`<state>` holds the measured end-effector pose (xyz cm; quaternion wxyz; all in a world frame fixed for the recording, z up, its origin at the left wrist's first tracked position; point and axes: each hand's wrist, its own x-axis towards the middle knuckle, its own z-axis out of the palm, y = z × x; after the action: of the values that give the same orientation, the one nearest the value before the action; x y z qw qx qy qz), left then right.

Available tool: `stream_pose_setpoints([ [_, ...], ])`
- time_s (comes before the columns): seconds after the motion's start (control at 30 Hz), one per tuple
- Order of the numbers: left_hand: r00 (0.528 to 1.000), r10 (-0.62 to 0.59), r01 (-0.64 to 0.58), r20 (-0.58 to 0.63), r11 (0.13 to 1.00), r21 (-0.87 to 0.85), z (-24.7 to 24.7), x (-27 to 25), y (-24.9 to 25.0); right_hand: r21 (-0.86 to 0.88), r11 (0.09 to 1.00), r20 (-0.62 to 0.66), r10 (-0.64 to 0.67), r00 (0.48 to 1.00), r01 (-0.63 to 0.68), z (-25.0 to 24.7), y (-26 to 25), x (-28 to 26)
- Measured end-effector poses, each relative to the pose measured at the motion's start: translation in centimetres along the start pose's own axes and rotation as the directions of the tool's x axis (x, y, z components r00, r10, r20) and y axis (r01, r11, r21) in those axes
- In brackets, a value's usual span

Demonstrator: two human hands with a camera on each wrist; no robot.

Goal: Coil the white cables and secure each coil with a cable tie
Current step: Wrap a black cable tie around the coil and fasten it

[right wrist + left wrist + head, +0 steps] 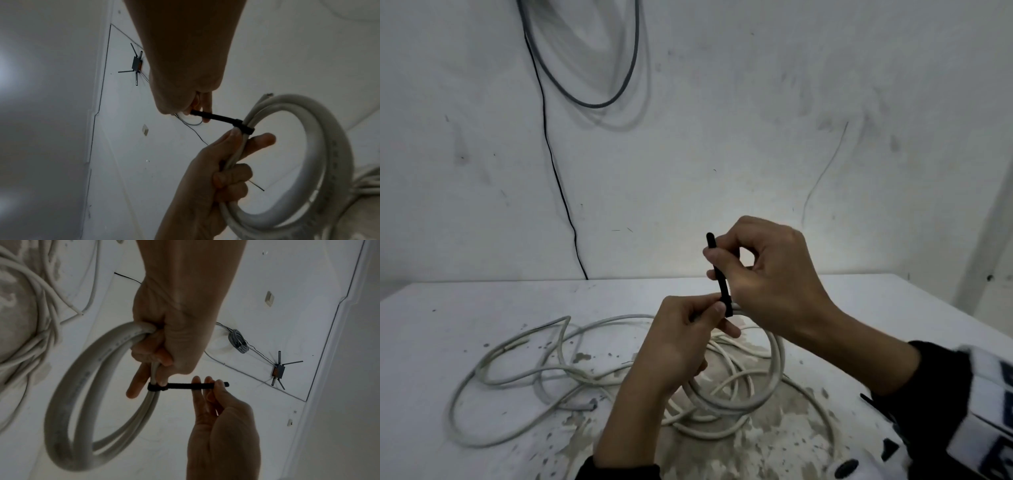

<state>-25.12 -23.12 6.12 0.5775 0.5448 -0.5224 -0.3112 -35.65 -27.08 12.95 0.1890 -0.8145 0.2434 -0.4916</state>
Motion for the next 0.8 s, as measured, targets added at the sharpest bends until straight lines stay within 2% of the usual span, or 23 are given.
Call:
stream_pose_setpoints([
  [0.07,0.999,0.015,-0.015,-0.045,1.0,0.005,0.0,0.0,0.0,0.049,0.998,0.027,0.026,0.999,-0.027,-0.4,0.7,0.3],
  [0.13,0.996,0.001,-0.005,-0.093,0.999,-0.036,-0.2,0.1,-0.1,0.062,0.994,0.115,0.087,0.99,-0.094,-0.9,1.4,1.0],
  [0.23,0.992,-0.031,0.014,-0.119,0.989,-0.146,-0.5,0.1,0.1,-0.139,0.982,0.295,0.161,0.942,-0.124,-1.2,3.1,0.9],
  [0.3,0.991,-0.018,-0.007,-0.13,0.982,-0.191,-0.6,0.0,0.5,-0.281,0.958,0.387,0.169,0.906,-0.059,-1.1,3.9,0.1],
  [0.4,0.981,0.019,-0.058,-0.193,0.978,-0.202,-0.8,-0.1,0.7,-0.36,0.927,0.448,0.074,0.891,0.105,-0.6,4.2,-1.3],
  [0.53,0.941,0.09,-0.156,-0.325,0.971,-0.181,-0.9,0.0,0.7,-0.463,0.872,0.462,0.083,0.883,0.161,0.2,3.3,-1.9],
  [0.7,0.901,0.153,-0.228,-0.406,0.963,-0.141,-1.4,-0.3,1.2,-0.449,0.893,0.478,0.213,0.852,0.028,-0.2,0.8,-1.6],
  [0.73,0.899,0.161,-0.232,-0.408,0.964,-0.13,-1.6,-0.3,1.1,-0.43,0.902,0.468,0.252,0.847,-0.031,-0.6,0.4,-1.6],
  [0.8,0.902,0.172,-0.232,-0.395,0.967,-0.107,-2.0,-0.4,1.2,-0.285,0.936,0.437,0.32,0.841,-0.208,-1.6,0.1,-1.9],
])
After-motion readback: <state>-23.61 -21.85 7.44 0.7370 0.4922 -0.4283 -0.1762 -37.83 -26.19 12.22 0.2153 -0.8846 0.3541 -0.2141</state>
